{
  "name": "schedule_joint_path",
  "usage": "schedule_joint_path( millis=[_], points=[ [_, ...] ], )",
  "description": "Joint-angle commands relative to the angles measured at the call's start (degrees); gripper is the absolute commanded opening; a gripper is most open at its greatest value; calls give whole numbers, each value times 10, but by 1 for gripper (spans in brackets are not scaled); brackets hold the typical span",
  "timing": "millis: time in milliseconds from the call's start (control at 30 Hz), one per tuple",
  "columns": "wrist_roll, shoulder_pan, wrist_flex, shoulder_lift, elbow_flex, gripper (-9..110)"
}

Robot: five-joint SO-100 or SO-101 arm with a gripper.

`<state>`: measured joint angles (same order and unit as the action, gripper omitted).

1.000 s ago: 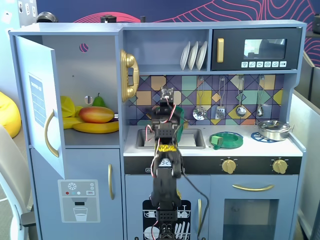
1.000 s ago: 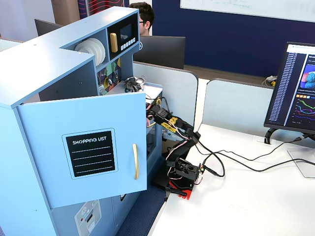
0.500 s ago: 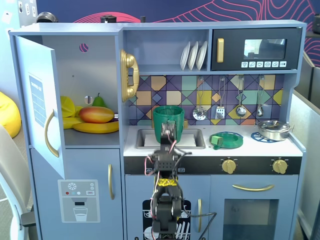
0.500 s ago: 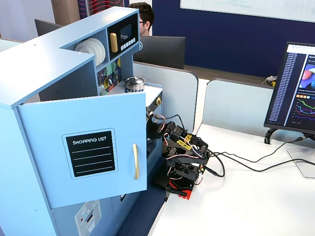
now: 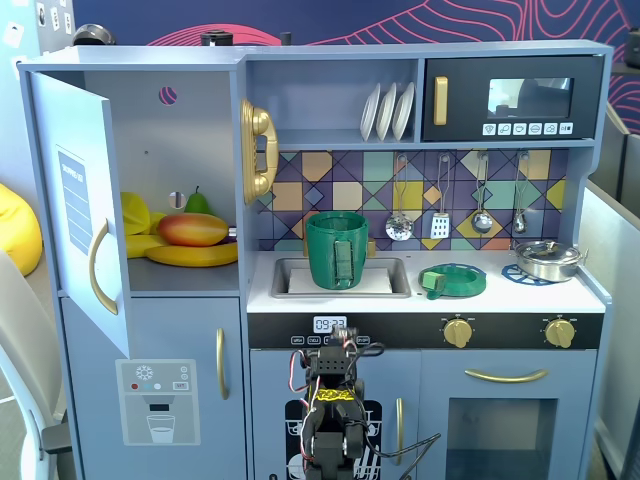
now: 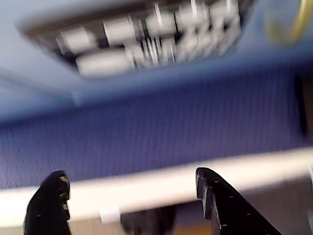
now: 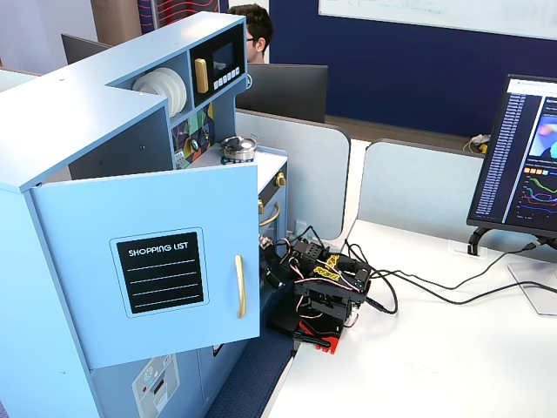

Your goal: Pick up the green pineapple from the left cabinet and place it in the green recipient

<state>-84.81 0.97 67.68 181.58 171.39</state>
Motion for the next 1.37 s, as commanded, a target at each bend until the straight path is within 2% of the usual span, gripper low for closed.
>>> schedule_joint_path(
  millis=[0, 267, 333, 1333],
  points=[
    [-24, 4, 75, 5, 3, 21],
    [45, -6, 192, 5, 4, 21],
    [82, -5, 188, 5, 4, 21],
    [69, -16, 188, 5, 4, 20]
  ],
)
